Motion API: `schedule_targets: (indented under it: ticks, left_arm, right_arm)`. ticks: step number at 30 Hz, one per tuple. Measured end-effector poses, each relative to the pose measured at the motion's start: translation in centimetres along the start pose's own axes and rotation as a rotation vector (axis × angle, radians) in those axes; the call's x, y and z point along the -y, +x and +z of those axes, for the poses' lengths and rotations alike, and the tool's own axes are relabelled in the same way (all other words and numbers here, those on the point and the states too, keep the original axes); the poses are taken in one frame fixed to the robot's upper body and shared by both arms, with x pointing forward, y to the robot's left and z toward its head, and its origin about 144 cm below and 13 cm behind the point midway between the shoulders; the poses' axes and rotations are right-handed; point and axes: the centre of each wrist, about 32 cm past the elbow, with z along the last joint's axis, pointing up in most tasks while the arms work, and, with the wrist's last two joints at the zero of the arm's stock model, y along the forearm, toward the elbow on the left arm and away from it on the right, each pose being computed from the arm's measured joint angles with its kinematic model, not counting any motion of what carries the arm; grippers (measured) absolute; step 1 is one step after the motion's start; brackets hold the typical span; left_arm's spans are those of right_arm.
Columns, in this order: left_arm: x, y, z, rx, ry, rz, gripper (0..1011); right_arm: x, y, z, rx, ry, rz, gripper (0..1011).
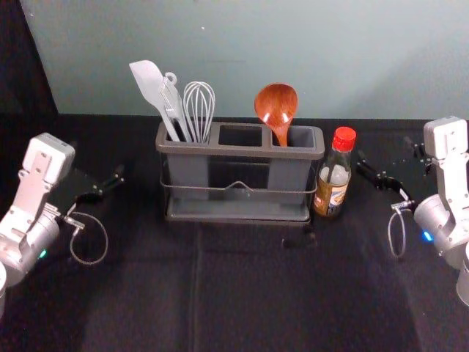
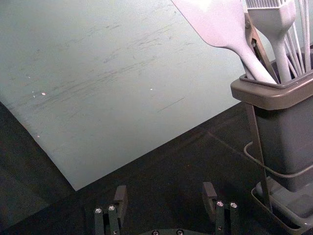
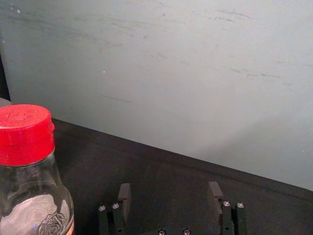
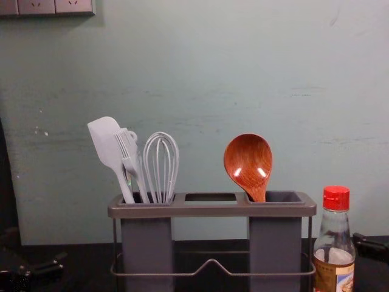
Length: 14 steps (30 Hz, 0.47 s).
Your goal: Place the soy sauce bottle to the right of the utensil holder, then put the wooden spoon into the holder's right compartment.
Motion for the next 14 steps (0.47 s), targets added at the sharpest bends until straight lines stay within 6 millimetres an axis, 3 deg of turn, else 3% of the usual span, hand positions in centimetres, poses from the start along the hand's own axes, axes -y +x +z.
schedule_targets:
  ticks: [14]
  left_arm:
    - [0.0, 0.0, 0.0, 0.0, 0.0, 0.0, 1005]
  right_arm:
    - [0.0, 0.0, 0.0, 0.0, 0.0, 0.0, 1004]
